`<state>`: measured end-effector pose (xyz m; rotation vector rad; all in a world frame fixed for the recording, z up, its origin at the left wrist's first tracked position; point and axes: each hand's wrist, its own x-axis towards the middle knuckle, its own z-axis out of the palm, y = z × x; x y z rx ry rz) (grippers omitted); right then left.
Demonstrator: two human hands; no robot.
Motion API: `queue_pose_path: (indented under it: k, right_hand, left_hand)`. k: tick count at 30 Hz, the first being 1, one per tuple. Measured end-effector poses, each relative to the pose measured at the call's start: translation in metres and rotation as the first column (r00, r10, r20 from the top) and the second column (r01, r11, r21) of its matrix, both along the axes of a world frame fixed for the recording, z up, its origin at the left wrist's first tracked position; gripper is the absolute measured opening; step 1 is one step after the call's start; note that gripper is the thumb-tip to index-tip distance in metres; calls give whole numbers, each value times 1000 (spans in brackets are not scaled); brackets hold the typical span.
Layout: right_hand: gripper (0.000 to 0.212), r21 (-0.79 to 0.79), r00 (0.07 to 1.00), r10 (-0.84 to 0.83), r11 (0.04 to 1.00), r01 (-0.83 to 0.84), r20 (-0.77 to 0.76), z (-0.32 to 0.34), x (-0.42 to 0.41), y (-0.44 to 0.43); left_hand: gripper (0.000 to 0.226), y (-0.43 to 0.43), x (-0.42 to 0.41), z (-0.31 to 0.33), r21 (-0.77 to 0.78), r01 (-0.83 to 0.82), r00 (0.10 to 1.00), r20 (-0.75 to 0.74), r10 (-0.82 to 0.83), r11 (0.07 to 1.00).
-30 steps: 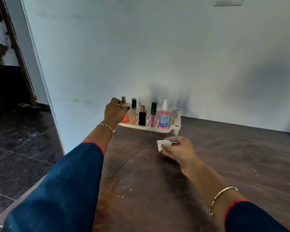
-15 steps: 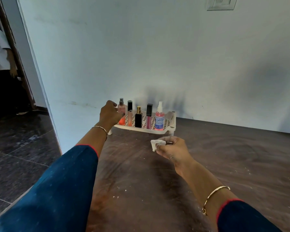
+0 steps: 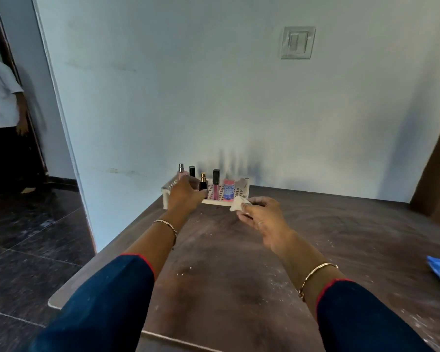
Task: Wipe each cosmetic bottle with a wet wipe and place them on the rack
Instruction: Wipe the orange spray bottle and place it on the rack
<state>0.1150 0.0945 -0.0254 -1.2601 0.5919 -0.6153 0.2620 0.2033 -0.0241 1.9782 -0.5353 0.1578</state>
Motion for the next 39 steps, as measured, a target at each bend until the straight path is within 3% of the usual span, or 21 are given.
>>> queue_pose_path:
  k: [2,5,10,19,24,27,32,39]
  right_hand:
    - [21,-1,1000,-15,1000,15,19,9,-19,6]
    - [22,-3,998,-37,999,37,60,20,-51,12]
    - [10,-16,993,-66,998,68,101,29,-113,11]
    - [5,40,977,-186,982,183,108,5,-242,-27]
    - [3,32,939,-329,944,327,103,-24,-333,-53]
    - [13,58,903,-410,912,406,131,-47,-394,-64]
    - [11,141,848,-522,850,508,93,-94,-487,-73]
    - [13,306,769,-636,722,621,-62,-172,-560,-80]
  left_hand:
    - [27,-4,-31,4,-99,156,980,-109,-166,983]
    - [33,-8,-86,12,-251,347,870,-273,-410,904]
    - [34,-22,-166,22,-347,446,735,-384,-559,825]
    - [16,-62,-285,8,-432,491,610,-449,-653,756]
    - [15,-96,-366,-12,-443,613,449,-486,-750,654]
    - [19,-117,-419,-32,-445,701,313,-511,-801,558]
    - [16,-145,-497,-81,-427,792,121,-591,-798,437]
    - [19,-174,-556,-162,-329,825,77,-740,-668,459]
